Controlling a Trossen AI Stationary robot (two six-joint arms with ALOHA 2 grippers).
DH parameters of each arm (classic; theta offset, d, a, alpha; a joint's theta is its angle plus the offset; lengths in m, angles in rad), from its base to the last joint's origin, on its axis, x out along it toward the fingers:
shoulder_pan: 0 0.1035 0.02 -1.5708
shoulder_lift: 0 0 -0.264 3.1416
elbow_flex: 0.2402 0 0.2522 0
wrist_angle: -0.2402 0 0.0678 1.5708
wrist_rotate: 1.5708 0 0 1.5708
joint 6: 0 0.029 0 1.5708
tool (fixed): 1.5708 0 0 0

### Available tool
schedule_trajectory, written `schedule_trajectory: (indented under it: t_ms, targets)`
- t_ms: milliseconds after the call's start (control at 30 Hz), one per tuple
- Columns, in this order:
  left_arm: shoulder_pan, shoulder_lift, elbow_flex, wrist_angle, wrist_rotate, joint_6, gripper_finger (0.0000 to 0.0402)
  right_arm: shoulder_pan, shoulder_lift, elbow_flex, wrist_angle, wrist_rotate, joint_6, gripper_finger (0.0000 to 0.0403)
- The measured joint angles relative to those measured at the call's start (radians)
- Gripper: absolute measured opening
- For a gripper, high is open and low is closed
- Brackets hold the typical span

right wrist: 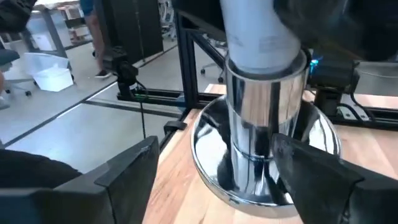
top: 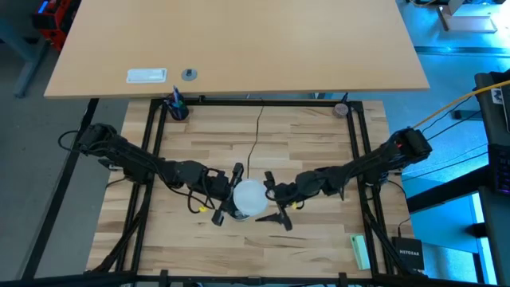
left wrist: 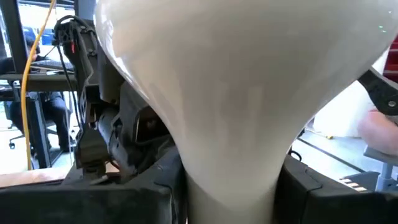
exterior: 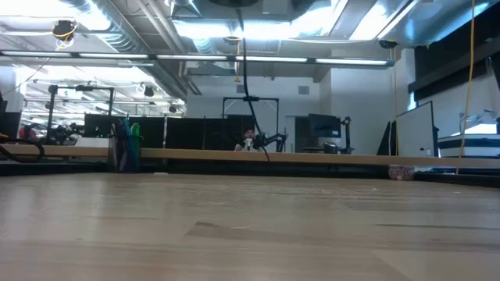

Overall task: Screw lightbulb
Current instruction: Remove the lightbulb from the lamp

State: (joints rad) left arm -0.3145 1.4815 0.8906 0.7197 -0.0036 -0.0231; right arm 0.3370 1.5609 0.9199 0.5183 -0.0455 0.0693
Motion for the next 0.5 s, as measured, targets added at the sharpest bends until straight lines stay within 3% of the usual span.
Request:
schedule_trajectory:
  t_ms: [233,500]
  targets:
    - [-0.007,0.0,0.0,-0.002,-0.004,0.002,0.0137,-0.028,-0.01,0.003,0.001,0.061,0.0,0.0271]
    - [-0.006,0.0,0.0,0.024,-0.048,0.0,0.0137,-0.029,0.039,0.004,0.076,0.046,-0.026,0.026]
